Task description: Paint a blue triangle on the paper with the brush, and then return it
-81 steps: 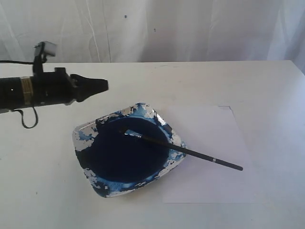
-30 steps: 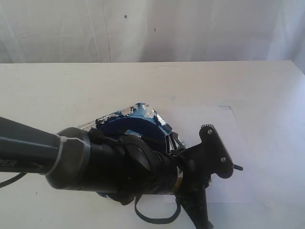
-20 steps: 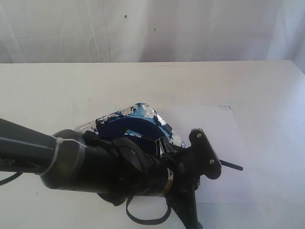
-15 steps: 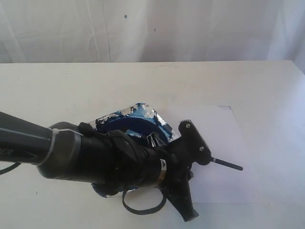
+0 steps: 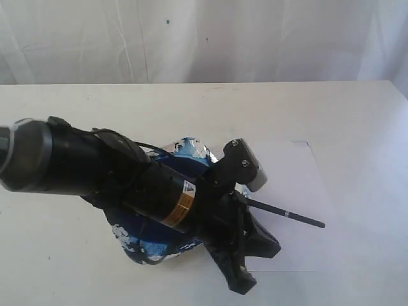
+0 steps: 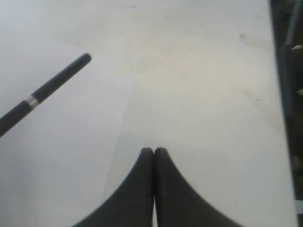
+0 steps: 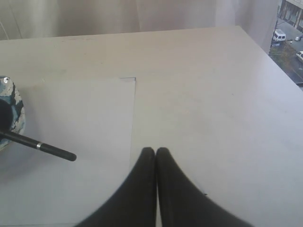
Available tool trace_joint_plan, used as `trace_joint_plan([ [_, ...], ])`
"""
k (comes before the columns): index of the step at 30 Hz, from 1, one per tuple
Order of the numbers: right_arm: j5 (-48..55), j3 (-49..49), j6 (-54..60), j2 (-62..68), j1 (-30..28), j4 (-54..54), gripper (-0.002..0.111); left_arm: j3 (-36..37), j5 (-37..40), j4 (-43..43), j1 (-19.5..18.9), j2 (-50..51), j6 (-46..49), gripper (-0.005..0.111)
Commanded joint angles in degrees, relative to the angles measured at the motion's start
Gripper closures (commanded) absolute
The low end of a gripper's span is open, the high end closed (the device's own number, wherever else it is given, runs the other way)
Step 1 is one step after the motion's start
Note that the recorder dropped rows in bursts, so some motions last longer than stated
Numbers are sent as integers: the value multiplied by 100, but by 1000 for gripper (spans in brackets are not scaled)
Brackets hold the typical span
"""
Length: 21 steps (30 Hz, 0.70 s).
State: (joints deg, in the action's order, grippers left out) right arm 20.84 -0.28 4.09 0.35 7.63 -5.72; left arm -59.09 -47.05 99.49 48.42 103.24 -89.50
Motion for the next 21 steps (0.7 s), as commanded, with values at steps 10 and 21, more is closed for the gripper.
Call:
trace_joint_plan([
  [10, -65, 28, 16, -35, -36, -9, 108, 452, -586, 46, -595, -84, -159, 107],
  [21, -65, 28, 16, -35, -36, -9, 108, 574, 323, 46, -595, 285, -159, 107],
])
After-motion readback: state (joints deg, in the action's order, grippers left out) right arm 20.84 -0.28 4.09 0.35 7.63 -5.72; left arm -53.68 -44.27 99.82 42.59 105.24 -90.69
